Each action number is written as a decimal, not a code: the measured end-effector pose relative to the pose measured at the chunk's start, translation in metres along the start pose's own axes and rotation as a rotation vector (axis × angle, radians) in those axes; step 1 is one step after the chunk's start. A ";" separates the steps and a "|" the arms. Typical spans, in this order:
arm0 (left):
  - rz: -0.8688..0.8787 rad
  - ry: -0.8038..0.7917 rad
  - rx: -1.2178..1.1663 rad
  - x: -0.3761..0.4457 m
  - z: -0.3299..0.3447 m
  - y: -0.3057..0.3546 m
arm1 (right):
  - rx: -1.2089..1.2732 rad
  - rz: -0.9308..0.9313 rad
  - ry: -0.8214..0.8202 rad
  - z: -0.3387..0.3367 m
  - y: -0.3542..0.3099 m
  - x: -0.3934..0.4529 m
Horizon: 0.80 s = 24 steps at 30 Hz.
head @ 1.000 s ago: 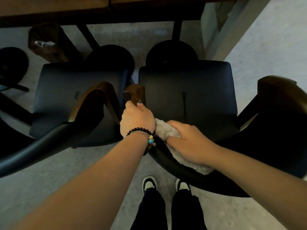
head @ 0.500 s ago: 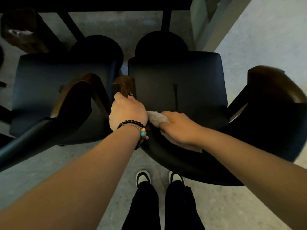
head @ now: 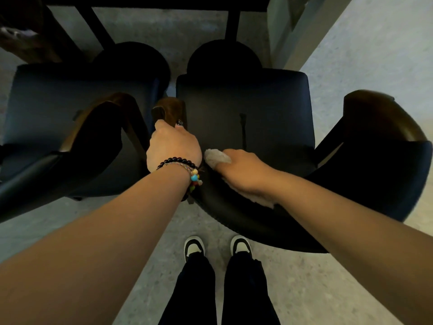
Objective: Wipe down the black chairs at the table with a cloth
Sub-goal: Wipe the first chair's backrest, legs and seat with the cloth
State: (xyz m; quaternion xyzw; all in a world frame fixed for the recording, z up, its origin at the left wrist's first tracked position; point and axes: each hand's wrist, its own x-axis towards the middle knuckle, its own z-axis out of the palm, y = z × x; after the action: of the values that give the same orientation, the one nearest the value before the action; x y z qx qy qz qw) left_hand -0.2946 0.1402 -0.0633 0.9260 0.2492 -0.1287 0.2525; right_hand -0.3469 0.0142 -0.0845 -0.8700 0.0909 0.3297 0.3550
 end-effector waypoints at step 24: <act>0.013 -0.008 -0.006 0.001 0.002 0.000 | 0.000 -0.098 0.049 -0.011 0.003 -0.056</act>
State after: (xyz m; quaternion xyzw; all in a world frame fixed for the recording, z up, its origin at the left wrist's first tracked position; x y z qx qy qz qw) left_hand -0.2938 0.1398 -0.0654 0.9264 0.2425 -0.1297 0.2572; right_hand -0.3857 0.0003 -0.0451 -0.8812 0.0569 0.2906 0.3685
